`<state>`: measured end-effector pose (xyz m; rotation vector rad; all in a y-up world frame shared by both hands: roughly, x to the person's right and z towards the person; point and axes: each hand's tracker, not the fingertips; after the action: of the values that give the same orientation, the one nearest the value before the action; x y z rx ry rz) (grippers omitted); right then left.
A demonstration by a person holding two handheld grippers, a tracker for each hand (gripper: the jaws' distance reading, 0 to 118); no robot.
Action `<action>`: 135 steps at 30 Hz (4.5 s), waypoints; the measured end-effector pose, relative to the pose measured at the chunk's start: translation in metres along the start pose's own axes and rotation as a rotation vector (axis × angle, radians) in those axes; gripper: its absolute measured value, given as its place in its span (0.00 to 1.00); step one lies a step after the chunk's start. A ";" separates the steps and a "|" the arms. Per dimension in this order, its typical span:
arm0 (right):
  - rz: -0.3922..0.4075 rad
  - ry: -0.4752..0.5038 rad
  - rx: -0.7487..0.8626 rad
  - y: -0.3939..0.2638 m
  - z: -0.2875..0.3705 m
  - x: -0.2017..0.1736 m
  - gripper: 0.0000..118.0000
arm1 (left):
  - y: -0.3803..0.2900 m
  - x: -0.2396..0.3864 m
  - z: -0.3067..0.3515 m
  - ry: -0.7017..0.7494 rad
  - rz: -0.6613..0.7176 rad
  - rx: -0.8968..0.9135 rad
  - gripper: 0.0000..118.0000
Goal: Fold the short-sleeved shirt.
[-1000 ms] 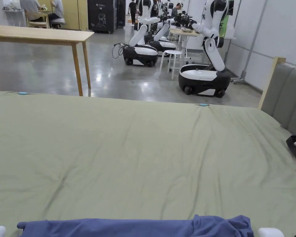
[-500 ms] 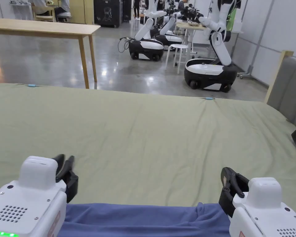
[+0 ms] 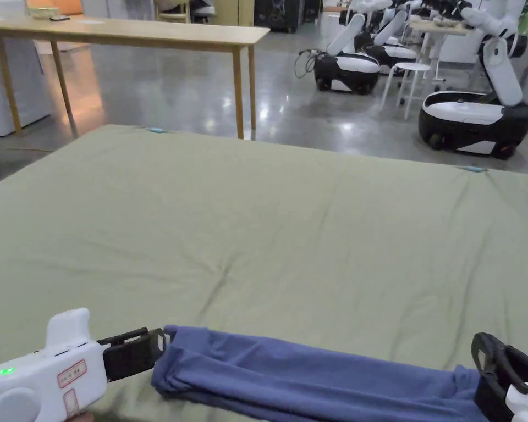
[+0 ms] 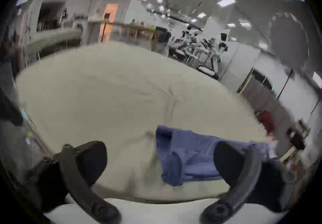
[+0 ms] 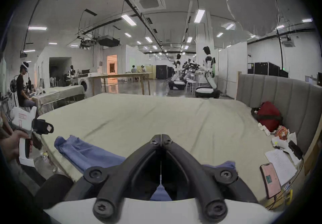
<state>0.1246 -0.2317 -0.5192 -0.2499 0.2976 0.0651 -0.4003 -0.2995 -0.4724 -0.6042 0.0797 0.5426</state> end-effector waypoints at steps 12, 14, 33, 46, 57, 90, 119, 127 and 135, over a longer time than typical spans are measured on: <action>-0.021 0.000 -0.078 -0.014 -0.010 -0.033 0.01 | -0.025 -0.049 -0.128 -0.847 0.661 -0.431 1.00; -0.025 -0.009 -0.083 -0.013 -0.012 -0.036 0.01 | -0.024 -0.035 -0.140 -0.766 0.563 -0.412 0.96; -0.014 -0.004 -0.065 -0.006 0.006 -0.034 0.01 | 0.024 0.117 -0.042 0.038 -0.396 -0.065 0.05; -0.055 0.003 -0.064 -0.018 0.029 0.011 0.01 | -0.113 0.288 -0.146 0.249 -0.925 -0.114 0.37; -0.151 0.000 -0.069 -0.027 0.032 0.034 0.01 | -0.019 0.220 -0.059 -0.133 -0.321 -0.026 0.76; -0.151 0.048 -0.131 -0.029 0.007 0.000 0.01 | -0.032 0.046 -0.067 -0.346 0.274 -0.174 1.00; -0.148 0.018 -0.111 -0.021 0.021 0.012 0.01 | 0.010 0.153 -0.045 -0.097 -0.067 0.034 0.09; -0.160 -0.009 -0.088 -0.028 0.036 0.030 0.01 | -0.120 0.349 -0.097 -0.124 -0.662 0.032 0.09; -0.210 -0.039 -0.094 -0.039 0.043 0.049 0.01 | -0.148 0.359 -0.126 -0.169 -0.710 -0.179 0.50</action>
<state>0.1877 -0.2573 -0.4854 -0.3710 0.2282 -0.1239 -0.0069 -0.3061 -0.5812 -0.7082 -0.3383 -0.0932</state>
